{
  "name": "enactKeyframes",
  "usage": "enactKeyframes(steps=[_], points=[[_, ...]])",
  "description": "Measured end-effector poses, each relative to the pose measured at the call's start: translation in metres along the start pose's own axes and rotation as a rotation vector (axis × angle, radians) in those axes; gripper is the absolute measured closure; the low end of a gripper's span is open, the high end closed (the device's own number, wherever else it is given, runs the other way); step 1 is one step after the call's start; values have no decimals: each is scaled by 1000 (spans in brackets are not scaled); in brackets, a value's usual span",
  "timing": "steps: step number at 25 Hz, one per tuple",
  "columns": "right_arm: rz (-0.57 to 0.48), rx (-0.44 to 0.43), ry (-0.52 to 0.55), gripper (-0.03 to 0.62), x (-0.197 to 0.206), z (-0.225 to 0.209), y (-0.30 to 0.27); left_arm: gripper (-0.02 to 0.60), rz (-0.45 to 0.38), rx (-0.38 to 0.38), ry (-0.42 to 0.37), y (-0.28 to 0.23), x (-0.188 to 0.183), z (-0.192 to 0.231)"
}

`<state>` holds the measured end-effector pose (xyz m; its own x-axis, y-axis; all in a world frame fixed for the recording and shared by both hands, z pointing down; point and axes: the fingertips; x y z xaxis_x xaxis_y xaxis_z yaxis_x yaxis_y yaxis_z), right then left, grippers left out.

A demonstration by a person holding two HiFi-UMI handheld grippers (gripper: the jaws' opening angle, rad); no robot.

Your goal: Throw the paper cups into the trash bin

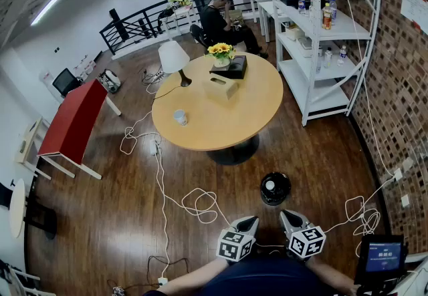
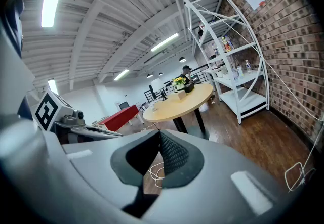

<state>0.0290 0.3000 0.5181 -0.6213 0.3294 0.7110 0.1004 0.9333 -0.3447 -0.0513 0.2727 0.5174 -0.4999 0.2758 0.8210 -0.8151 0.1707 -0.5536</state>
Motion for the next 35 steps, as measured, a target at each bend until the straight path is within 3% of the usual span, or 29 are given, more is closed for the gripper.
enactKeyframes(steps=[10, 19, 22, 28, 35], points=[[3, 59, 79, 583, -53, -18, -87, 577, -56, 61, 7, -58, -41, 76], [35, 126, 98, 583, -114, 2, -231, 577, -105, 86, 40, -92, -98, 235], [59, 116, 127, 583, -133, 17, -270, 577, -96, 31, 46, -97, -100, 290], [153, 44, 166, 583, -141, 33, -341, 577, -129, -112, 175, -79, -110, 374], [284, -159, 267, 583, -151, 77, -436, 577, -186, -395, 293, -28, -105, 437]])
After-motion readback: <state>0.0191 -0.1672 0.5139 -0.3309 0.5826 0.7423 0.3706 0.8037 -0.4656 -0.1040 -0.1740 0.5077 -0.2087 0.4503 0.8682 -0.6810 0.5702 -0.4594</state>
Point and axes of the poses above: the fingertips, and each gripper's own axes: y backward along the fingers, z to its left, x out of its underside, and after that the axes turned 14 degrees about -y, right-handed
